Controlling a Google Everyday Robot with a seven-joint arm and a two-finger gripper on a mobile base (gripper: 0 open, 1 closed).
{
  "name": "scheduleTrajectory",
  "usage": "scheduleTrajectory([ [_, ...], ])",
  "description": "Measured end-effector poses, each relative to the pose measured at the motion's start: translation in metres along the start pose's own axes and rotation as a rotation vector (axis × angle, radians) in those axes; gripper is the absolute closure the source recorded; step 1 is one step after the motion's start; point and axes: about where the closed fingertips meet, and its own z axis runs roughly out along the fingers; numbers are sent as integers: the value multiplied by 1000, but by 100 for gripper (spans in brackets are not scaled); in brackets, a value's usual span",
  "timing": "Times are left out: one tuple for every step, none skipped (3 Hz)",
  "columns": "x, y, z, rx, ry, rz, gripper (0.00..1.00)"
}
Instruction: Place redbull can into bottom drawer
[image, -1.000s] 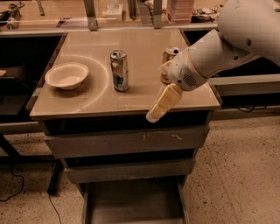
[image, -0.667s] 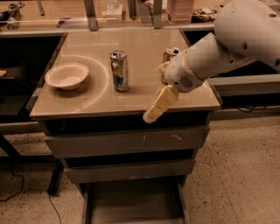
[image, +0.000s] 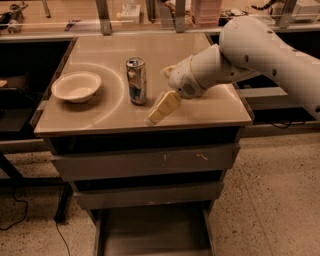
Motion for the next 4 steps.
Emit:
scheduleTrajectory([
  [-12, -19, 18, 0, -31, -31, 0],
  [-20, -33, 30, -7, -51, -45, 0],
  [-26, -42, 42, -26, -61, -53, 0],
  [-32, -48, 53, -49, -66, -64, 0],
])
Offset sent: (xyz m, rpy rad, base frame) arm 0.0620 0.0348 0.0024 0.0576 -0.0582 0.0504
